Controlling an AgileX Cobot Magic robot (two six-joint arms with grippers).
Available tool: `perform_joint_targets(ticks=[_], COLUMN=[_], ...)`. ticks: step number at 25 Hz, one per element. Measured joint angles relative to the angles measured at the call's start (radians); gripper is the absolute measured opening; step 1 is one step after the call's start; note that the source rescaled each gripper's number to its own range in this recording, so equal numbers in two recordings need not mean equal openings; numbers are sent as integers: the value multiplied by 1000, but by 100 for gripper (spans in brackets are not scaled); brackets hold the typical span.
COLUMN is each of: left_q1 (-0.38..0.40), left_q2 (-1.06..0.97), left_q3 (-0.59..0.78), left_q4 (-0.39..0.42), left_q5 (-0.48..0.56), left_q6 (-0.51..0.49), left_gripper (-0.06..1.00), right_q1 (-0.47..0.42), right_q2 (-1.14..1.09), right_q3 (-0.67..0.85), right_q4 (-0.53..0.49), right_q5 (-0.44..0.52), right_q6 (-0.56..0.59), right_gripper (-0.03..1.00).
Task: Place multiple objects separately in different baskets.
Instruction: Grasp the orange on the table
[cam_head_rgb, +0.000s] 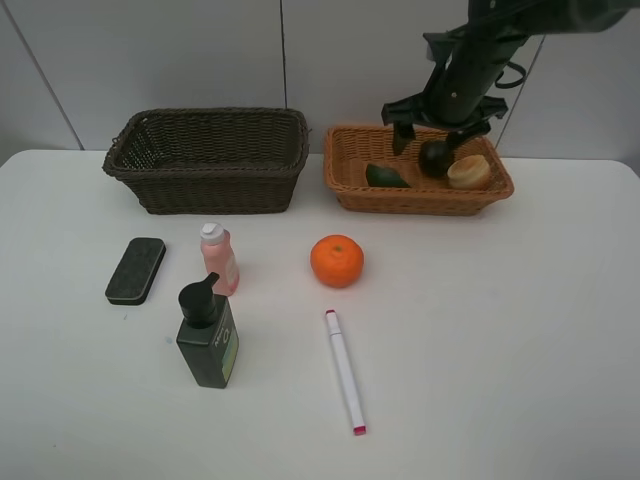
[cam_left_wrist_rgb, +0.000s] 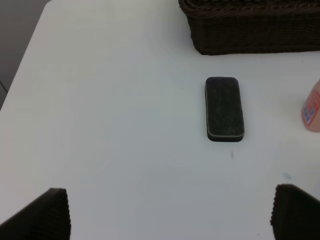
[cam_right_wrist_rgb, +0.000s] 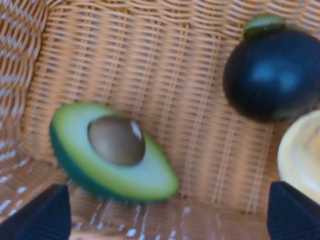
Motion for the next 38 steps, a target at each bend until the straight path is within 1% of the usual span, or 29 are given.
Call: perform_joint_targets(ticks=[4,9,12,15,20,25,28,32,38], left_q1=[0,0,0,0,0,0,0,0,0], left_q2=[0,0,0,0,0,0,0,0,0], left_q3=[0,0,0,0,0,0,0,0,0], left_q4=[0,0,0,0,0,0,0,0,0], left_q5=[0,0,0,0,0,0,0,0,0], left_q6=[0,0,0,0,0,0,0,0,0], left_gripper=[100,100,100,100,100,100,100,100,100], right_q1=[19,94,151,204,271,295,307,313,313], right_q2=[-53,-97,-104,-104,-104,-88,-63,-38,6], right_q3=[0,0,0,0,4,80,147,222,236], right_q4=[60,83,83,84,96,103,103,138,154], right_q5=[103,233,273,291,289,269,211,109,50], right_q6=[0,0,0,0,0,0,0,0,0], right_gripper=[98,98,98,98,98,98,98,98,98])
